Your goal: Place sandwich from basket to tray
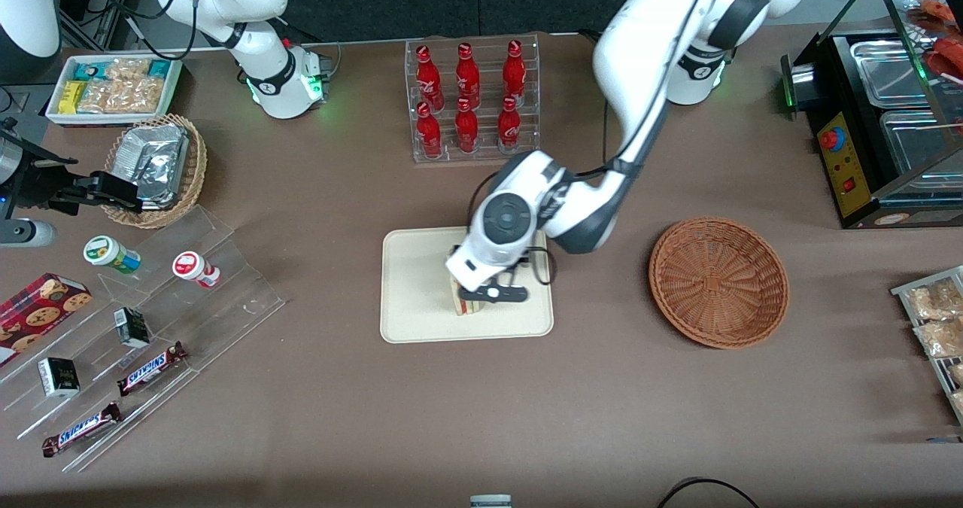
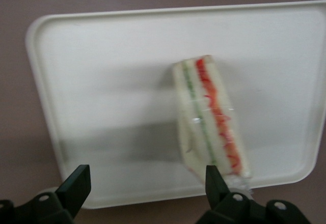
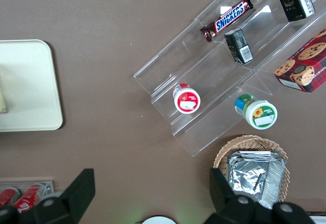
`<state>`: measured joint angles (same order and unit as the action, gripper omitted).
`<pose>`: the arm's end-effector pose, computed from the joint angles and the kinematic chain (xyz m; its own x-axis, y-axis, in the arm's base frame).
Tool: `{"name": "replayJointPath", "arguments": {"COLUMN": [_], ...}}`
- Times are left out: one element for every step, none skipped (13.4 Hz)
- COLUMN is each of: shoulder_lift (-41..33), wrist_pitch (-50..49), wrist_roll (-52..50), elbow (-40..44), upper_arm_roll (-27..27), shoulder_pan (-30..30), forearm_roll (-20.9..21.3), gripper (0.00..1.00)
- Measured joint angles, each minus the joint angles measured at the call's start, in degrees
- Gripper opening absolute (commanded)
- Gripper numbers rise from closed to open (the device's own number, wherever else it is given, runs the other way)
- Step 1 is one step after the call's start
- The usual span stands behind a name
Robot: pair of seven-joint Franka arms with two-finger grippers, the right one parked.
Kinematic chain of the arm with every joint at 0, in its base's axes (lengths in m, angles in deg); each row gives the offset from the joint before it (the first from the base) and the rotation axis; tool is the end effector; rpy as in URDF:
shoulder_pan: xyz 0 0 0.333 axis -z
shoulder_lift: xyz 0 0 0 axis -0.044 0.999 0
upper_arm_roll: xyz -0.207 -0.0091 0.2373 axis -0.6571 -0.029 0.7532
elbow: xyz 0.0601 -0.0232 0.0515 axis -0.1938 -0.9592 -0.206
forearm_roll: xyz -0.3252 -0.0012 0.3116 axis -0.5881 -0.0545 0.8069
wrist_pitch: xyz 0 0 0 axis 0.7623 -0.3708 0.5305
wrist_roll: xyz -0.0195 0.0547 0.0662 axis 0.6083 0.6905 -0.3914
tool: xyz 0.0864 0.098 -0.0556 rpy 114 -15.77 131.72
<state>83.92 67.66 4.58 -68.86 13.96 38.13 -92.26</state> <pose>0.5997 -0.5051 0.2358 0.9850 -0.0519 -0.1646 -0.0357 -0.9944 0.0996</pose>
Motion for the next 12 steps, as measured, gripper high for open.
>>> {"name": "replayJointPath", "arguments": {"shoulder_lift": [-2.71, -5.35, -7.94, -10.5, -12.99, -15.44, -17.85, -20.02, -22.15, -24.23, -26.21, -28.14], "wrist_pitch": [-0.1, -0.09, 0.09, 0.75, 1.87, 3.25, 4.36, 5.07, 5.31, 5.33, 5.11, 4.29], "wrist_roll": [2.73, 5.11, 7.49, 10.08, 12.69, 15.44, 18.68, 22.14, 25.84, 29.46, 32.58, 34.95], "elbow": [-3.73, -7.66, -11.63, -15.61, -19.56, -23.46, -27.24, -30.48, -33.28, -35.38, -36.64, -37.22], "upper_arm_roll": [0.02, 0.06, 0.09, 0.12, 0.17, 0.24, 0.33, 0.39, 0.46, 0.51, 0.57, 0.63], "shoulder_pan": [-1.74, -3.48, -5.15, -6.73, -8.37, -10.22, -12.34, -14.61, -17.1, -19.77, -22.44, -25.01], "forearm_roll": [-0.01, 0.0, 0.0, 0.01, 0.02, 0.05, 0.09, 0.13, 0.15, 0.16, 0.18, 0.31], "gripper": [0.99, 0.99, 0.99, 0.99, 0.99, 0.99, 0.99, 0.99, 0.99, 0.99, 0.99, 0.99]}}
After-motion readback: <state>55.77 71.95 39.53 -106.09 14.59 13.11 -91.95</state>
